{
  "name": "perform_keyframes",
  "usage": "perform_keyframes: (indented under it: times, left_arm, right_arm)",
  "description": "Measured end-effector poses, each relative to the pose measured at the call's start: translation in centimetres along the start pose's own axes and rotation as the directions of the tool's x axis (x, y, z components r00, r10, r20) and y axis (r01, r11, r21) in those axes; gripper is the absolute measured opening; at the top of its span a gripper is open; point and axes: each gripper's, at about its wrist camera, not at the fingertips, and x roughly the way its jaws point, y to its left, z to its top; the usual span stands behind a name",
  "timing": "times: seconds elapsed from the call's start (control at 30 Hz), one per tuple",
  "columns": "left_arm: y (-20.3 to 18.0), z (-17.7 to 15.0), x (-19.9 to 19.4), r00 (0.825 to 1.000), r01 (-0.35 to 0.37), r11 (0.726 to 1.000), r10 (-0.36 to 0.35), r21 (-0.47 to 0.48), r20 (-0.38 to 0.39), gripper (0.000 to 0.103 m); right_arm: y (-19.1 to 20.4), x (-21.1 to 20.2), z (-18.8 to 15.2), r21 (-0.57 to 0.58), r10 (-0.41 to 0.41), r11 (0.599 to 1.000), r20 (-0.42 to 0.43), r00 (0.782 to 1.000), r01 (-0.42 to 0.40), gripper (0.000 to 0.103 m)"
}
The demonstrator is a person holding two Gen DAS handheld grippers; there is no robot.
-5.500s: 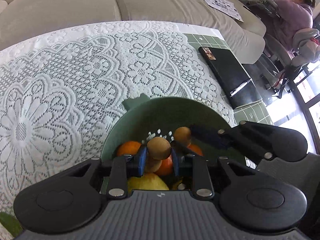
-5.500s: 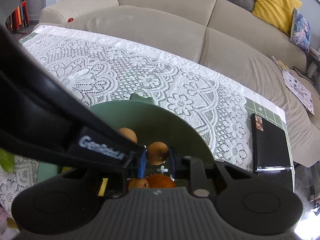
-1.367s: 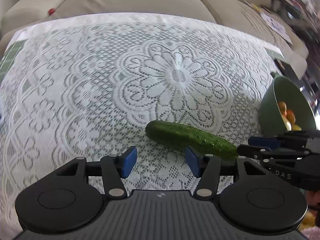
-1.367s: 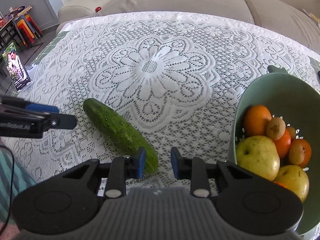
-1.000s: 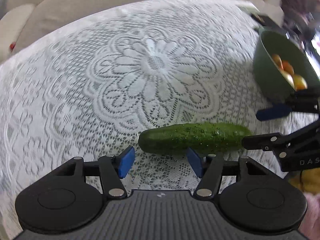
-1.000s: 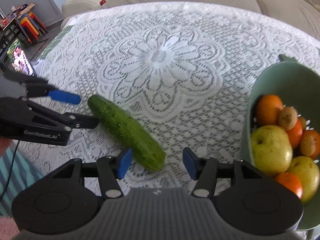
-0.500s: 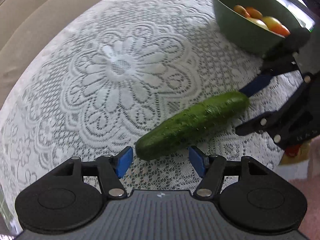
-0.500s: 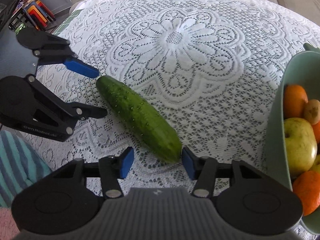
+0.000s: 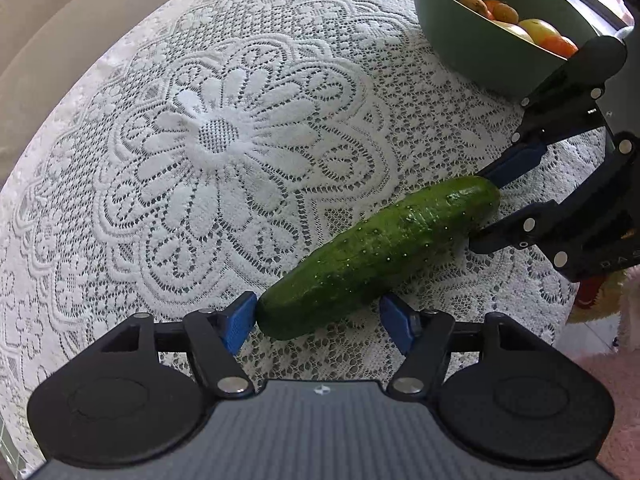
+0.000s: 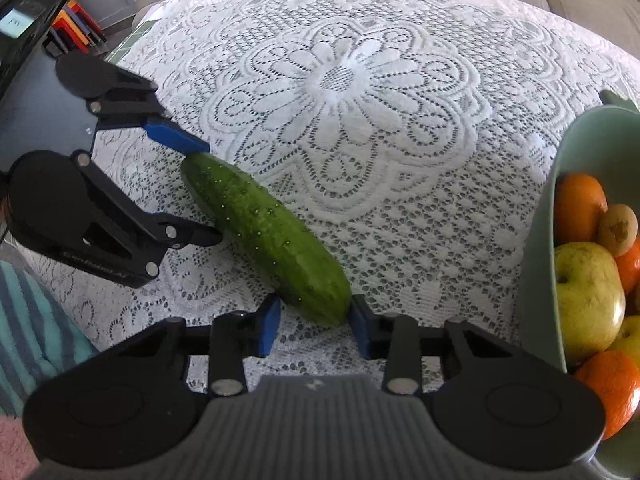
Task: Organize fruits
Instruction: 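Lift the cucumber with both tools and carry it over the colander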
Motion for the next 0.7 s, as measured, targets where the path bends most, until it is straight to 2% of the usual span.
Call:
perform_keyframes:
  times: [0.2, 0.47, 0.7]
  left_arm:
    - [-0.1, -0.3, -0.6, 1.000, 0.001, 0.998, 0.000, -0.070, 0.007, 0.073]
    - [-1.6, -0.1, -3.8, 0.996, -0.059, 0.992, 0.066, -0.114, 0.060, 0.073]
    - [-3.7, 1.4, -7.0, 0.988, -0.098, 0.984, 0.115, -0.149, 0.107, 0.073]
  right_arm:
    - [0.2, -0.9, -0.1, -0.045, -0.033, 0.998, 0.025, 0.999, 0.034, 0.035]
    - [0.2, -3.8, -0.2, -0.096, -0.022, 0.995, 0.076, 0.997, 0.029, 0.035]
    - [-1.0, -7.5, -0.5, -0.149, -0.006, 0.989, 0.129, 0.992, 0.025, 0.035]
